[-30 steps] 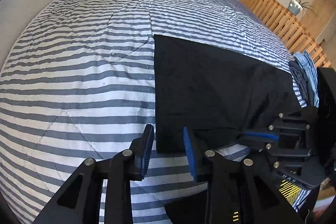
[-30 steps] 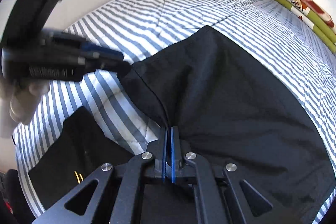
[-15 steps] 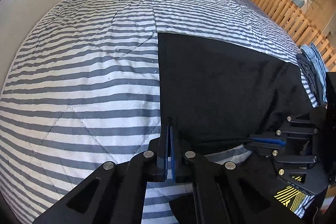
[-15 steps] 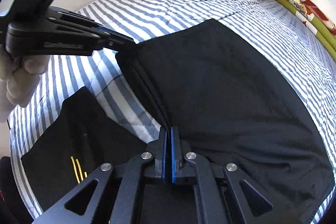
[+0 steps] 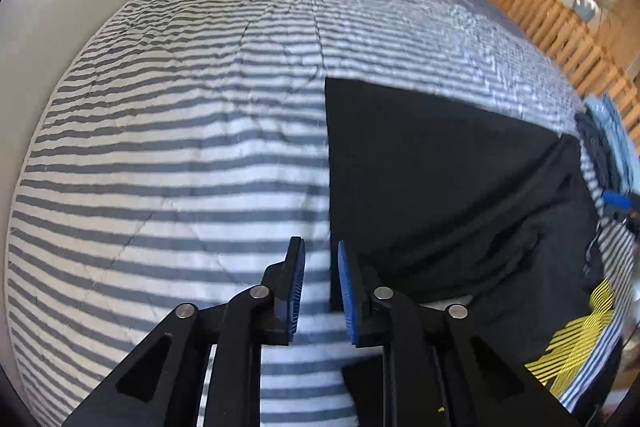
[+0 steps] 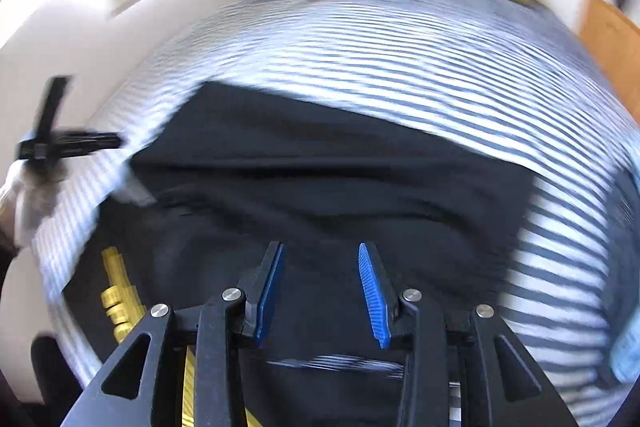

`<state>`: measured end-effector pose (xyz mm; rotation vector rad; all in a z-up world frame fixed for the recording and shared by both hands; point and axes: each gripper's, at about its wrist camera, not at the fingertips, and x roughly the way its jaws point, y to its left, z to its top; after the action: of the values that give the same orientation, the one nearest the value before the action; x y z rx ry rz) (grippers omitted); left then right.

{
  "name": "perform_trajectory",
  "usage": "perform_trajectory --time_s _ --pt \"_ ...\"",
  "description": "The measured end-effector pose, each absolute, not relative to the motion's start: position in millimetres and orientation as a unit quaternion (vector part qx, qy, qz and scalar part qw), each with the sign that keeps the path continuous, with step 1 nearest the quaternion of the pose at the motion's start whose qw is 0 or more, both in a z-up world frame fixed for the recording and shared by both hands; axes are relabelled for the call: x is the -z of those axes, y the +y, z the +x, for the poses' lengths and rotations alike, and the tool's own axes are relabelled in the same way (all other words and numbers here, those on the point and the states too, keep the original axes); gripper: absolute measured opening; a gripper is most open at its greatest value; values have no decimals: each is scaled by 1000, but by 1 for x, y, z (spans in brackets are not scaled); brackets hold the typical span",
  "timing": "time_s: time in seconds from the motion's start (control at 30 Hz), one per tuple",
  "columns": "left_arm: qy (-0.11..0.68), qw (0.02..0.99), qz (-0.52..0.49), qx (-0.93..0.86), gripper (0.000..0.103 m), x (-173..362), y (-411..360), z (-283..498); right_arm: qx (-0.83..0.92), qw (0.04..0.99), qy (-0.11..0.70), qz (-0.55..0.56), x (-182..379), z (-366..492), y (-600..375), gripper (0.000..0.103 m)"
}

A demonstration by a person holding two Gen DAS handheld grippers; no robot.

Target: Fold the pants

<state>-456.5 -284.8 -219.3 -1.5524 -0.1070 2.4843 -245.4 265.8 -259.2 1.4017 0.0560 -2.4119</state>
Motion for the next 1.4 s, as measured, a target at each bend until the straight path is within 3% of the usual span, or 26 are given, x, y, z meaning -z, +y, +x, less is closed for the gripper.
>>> perform_trajectory --time_s 0.13,0.2,0.27,0.5,0.53,0.6,0.67,0.73,0.77,0.8,1.1,1.23,1.4 --pt "-21 85 -518 -851 32 216 -268 -509 859 108 -21 499 265 -272 333 35" --pt "-34 87 -523 -847 42 223 -263 -532 857 97 -48 503 271 -283 360 38" --pt "-48 88 -526 -844 45 232 -255 -554 855 84 -69 506 275 -297 380 42" --pt "-95 84 -536 -834 45 266 -249 -596 835 90 -157 519 298 -350 417 48" --pt "-90 83 -534 -837 44 267 -247 -598 831 94 -169 521 302 -356 419 48" --pt "-76 76 -529 -842 18 268 -243 -601 824 99 -188 525 309 -368 422 48" --pt "-73 71 -528 -843 5 271 -240 -606 816 101 -200 533 317 -376 420 48" --pt "-50 67 -519 -851 4 268 -231 -603 811 107 -197 541 324 -380 414 44" --pt "-34 62 -514 -855 4 267 -227 -601 809 112 -191 544 325 -379 409 37" --pt "-29 59 -511 -857 4 265 -225 -600 809 112 -181 547 325 -379 404 20" --pt "-73 18 -440 -895 4 209 -260 -613 877 136 -82 455 275 -372 381 14" --pt "-50 4 -453 -890 4 223 -254 -627 883 103 -11 459 294 -383 360 13" --pt "-42 -8 -476 -879 4 248 -248 -635 875 71 9 478 319 -393 357 14"
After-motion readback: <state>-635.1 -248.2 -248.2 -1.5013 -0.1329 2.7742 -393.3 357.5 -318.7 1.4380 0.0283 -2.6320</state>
